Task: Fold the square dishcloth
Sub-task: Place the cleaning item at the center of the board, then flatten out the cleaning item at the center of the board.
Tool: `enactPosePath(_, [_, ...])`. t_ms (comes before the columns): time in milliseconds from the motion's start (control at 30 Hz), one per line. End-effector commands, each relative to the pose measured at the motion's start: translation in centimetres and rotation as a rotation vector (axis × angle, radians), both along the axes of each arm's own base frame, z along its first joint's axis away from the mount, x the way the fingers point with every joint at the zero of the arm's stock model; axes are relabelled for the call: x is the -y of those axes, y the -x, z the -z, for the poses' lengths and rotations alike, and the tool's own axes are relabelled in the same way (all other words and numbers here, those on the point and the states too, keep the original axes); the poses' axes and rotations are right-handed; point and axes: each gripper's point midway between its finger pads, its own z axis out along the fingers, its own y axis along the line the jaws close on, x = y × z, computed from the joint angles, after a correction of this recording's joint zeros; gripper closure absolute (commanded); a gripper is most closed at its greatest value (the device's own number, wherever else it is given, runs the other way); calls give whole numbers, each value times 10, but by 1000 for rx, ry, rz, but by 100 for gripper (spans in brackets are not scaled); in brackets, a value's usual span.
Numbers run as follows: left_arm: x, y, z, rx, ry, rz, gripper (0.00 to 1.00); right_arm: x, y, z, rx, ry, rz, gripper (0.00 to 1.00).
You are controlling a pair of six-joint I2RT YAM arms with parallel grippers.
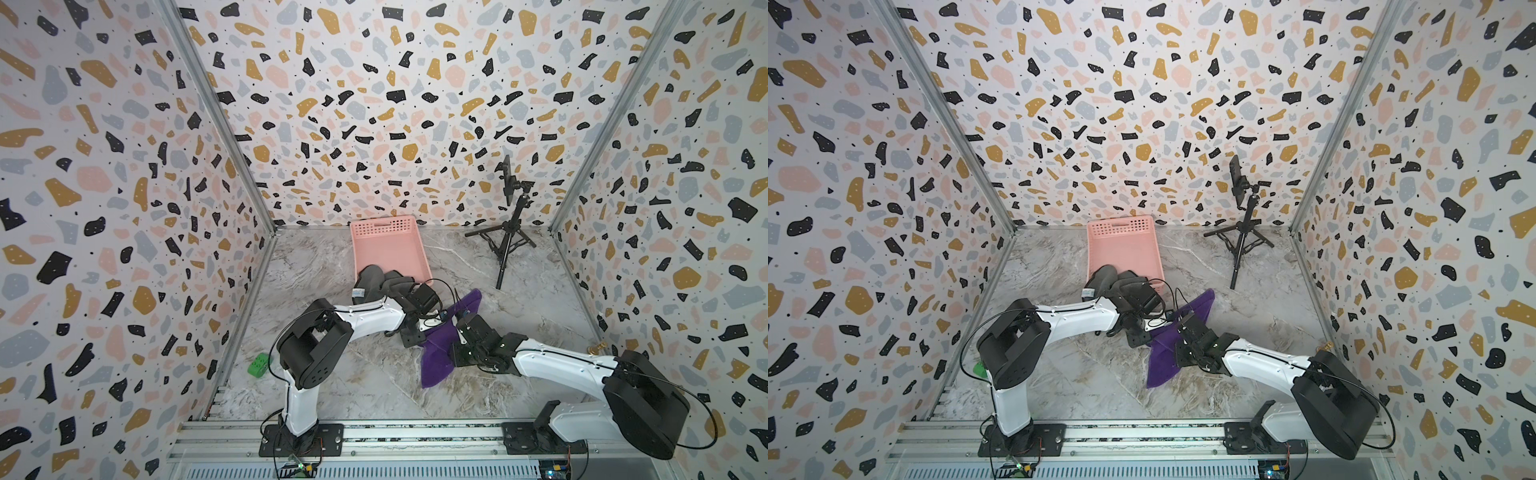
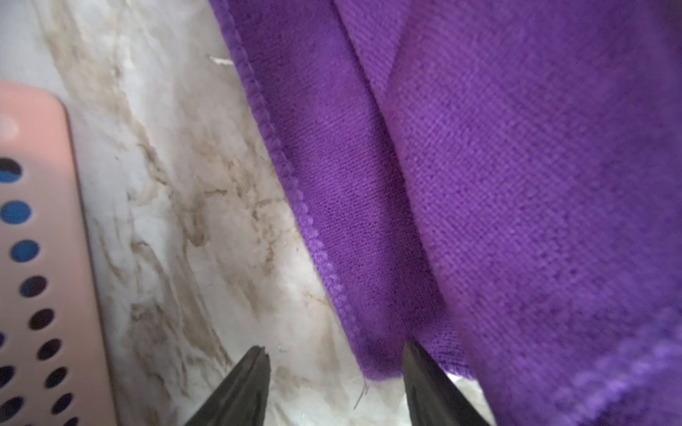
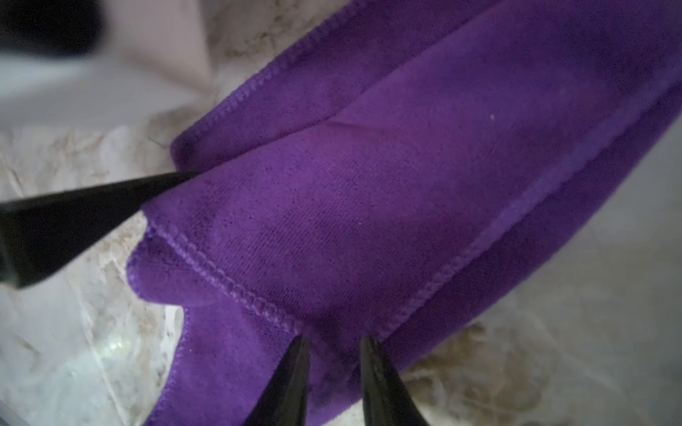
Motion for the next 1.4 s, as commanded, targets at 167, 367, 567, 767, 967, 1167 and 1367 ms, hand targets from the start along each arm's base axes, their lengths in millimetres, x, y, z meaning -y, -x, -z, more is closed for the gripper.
enactPosePath(167, [-33, -9, 6, 108, -178, 32, 41, 40, 3, -39, 126, 20, 114, 100])
enactPosePath(367, [-59, -20, 6, 176, -242, 27, 42, 76, 14, -46, 169, 63, 201, 100])
enactPosePath(567, [-63, -20, -2, 168, -206, 14, 42, 41, 13, -44, 176, 3, 92, 51])
enactPosePath(767, [-58, -9, -5, 55, -127, -12, 42, -25, 9, -41, 239, -42, -85, 28])
enactPosePath(967, [-64, -7, -6, -62, -74, -67, 42, -64, 1, -39, 256, -151, -134, 32])
enactPosePath(1167, [-65, -5, 1, -88, -89, -54, 43, -79, 1, -25, 262, -116, -171, 34])
enactPosePath(1367, [-67, -9, 7, -85, -116, -64, 43, -78, 4, -11, 245, -30, -177, 57])
